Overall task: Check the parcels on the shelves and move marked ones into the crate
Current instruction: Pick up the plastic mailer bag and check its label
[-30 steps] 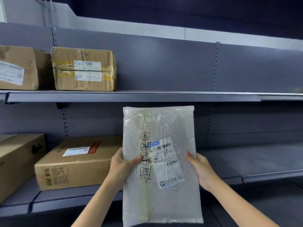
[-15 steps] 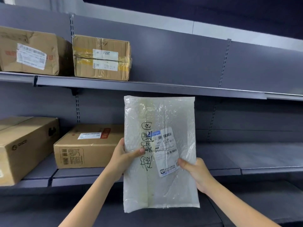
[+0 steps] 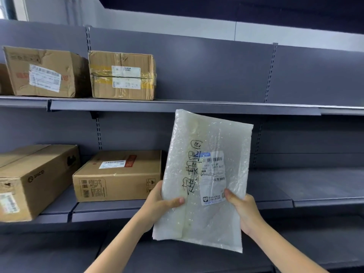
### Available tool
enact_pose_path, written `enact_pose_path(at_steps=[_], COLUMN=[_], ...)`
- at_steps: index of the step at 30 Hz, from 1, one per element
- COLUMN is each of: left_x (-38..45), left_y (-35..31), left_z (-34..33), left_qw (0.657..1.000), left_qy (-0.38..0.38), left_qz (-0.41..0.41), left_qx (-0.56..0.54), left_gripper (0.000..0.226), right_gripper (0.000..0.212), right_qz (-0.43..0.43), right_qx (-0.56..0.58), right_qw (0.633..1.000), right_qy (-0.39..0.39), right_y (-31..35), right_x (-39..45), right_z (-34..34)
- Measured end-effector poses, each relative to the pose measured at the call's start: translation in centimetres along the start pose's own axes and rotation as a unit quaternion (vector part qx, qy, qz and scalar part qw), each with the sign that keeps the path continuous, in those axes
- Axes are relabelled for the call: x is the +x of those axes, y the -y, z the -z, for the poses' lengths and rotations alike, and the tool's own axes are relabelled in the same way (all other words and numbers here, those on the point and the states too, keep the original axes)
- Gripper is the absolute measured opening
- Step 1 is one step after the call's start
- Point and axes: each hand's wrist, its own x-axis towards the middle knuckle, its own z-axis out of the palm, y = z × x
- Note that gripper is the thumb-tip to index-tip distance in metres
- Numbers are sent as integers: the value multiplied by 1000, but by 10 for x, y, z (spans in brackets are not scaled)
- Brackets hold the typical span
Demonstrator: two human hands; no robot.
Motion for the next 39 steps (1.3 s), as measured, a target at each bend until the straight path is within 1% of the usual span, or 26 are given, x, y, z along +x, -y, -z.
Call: enact_pose_path(at_steps=[3, 5, 7, 8, 10, 12, 14, 16, 17, 20, 21, 23, 25, 26, 27, 28, 30, 31, 32, 33, 34, 35, 36, 37, 38, 39], left_x=[-7, -8, -7, -6, -4, -1, 3, 5, 6, 8, 8, 10, 14, 16, 17, 19, 25, 29, 33, 36, 36, 36, 33, 30, 25, 23], left_y=[7, 4, -9, -16, -31, -45, -59, -71, -75, -80, -80, -78, -76, -74, -74, -73, -70, -68, -63, -60, -56, -53, -49, -45, -41, -36], left_z=[9, 18, 31, 38, 50, 58, 63, 64, 63, 58, 57, 57, 59, 59, 58, 56, 53, 54, 56, 57, 57, 58, 57, 55, 52, 50], left_qw=[1000, 1000, 1000, 999, 993, 986, 978, 970, 967, 959, 956, 947, 937, 931, 923, 915, 892, 871, 848, 840, 861, 902, 944, 971, 985, 992], left_qy=[18, 22, 22, 25, 42, 55, 80, 101, 111, 134, 138, 136, 129, 122, 113, 93, 5, -53, -102, -136, -148, -135, -101, -51, -7, 16], left_qz=[14, 9, -2, -9, -16, -19, -21, -19, -17, -12, -11, -8, -4, -5, -13, -29, -66, -85, -95, -99, -88, -73, -48, -25, -11, -9], left_qx=[7, 0, 11, 42, 105, 155, 192, 220, 229, 250, 260, 290, 326, 344, 367, 392, 447, 480, 511, 516, 479, 404, 310, 230, 170, 128], left_gripper=[71, 84, 93, 91, 72, 56, 54, 55, 55, 50, 49, 47, 45, 44, 42, 40, 43, 54, 74, 95, 112, 123, 129, 132, 131, 129], right_gripper=[16, 19, 18, 18, 26, 49, 65, 69, 66, 31, 25, 23, 27, 28, 28, 26, 21, 23, 32, 50, 70, 83, 90, 93, 94, 95], right_qz=[1, -14, 0, 21, 67, 98, 128, 150, 153, 130, 116, 71, 19, 2, 1, 13, 42, 51, 58, 66, 75, 83, 89, 93, 94, 94], right_qx=[4, 2, 15, 24, 34, 27, -3, -62, -106, -232, -261, -312, -350, -351, -340, -315, -239, -199, -162, -129, -99, -68, -39, -15, 2, 10], right_qw=[1000, 999, 999, 999, 997, 993, 988, 983, 980, 964, 958, 946, 929, 925, 929, 939, 966, 976, 983, 988, 991, 993, 994, 994, 994, 993], right_qy=[18, 48, 52, 36, -16, -65, -85, -83, -74, -16, 2, 53, 121, 143, 148, 134, 86, 71, 63, 58, 53, 50, 51, 56, 62, 68], right_y=[0, 4, 14, 20, 31, 41, 50, 59, 63, 73, 75, 78, 78, 77, 74, 72, 67, 64, 61, 58, 56, 54, 53, 53, 53, 54], right_x=[0, 1, 5, 7, 14, 22, 27, 30, 30, 26, 25, 23, 20, 19, 19, 19, 20, 21, 21, 22, 23, 24, 25, 26, 26, 25], right_z=[-2, -2, 2, 5, 15, 25, 32, 34, 35, 36, 38, 47, 53, 54, 54, 53, 52, 51, 51, 51, 51, 51, 50, 50, 50, 50])
